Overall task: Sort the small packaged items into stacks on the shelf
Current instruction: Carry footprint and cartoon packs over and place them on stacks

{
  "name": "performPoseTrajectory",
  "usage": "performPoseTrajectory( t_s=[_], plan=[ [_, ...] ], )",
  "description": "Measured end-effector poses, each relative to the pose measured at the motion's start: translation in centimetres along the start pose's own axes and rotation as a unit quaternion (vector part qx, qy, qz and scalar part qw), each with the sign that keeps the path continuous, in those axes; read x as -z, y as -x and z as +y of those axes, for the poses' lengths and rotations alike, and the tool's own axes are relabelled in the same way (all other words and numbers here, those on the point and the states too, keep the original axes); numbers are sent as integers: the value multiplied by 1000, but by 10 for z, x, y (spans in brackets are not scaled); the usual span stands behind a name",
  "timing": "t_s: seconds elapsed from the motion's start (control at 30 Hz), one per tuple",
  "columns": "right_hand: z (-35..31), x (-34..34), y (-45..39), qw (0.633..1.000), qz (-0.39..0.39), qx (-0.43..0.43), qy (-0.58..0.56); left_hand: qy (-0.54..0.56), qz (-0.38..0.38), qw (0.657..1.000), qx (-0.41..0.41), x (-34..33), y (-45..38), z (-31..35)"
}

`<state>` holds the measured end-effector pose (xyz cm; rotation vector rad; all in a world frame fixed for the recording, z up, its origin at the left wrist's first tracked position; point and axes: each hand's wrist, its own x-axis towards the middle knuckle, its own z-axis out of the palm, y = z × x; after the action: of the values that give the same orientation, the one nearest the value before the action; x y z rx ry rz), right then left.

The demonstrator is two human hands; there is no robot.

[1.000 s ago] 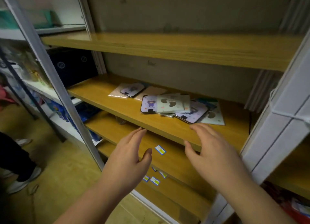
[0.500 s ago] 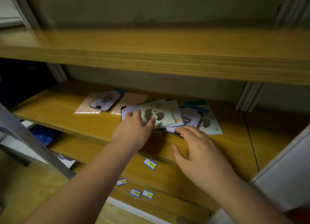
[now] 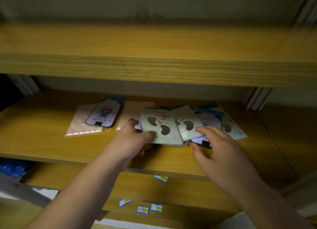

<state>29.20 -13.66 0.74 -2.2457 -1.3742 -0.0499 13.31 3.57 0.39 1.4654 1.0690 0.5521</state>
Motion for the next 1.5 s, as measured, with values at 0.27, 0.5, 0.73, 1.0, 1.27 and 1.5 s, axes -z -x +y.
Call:
performPoseTrajectory(
  t_s=[0.27,0.5,0.73,1.0,1.27,1.5],
  plan=[
    [-47,-32,-8,1000,-12,8,2,144,-1,988,56,77,15,-30],
    [-111,-82,-50,998,-50,5,-48,173,107,979,10,139,28,-47],
    [-185,-130,-130,991,-133,9,-22,228,194,954,-2,187,37,-54],
    [-227,-170,-155,975,-176,-43,125,249,201,948,-9,203,38,-59],
    [-232,-167,-155,971,-229,-49,48,252,176,952,-4,206,35,-61],
    [-227,-155,-154,971,-217,-76,-58,268,151,951,-9,201,33,-54]
  ],
)
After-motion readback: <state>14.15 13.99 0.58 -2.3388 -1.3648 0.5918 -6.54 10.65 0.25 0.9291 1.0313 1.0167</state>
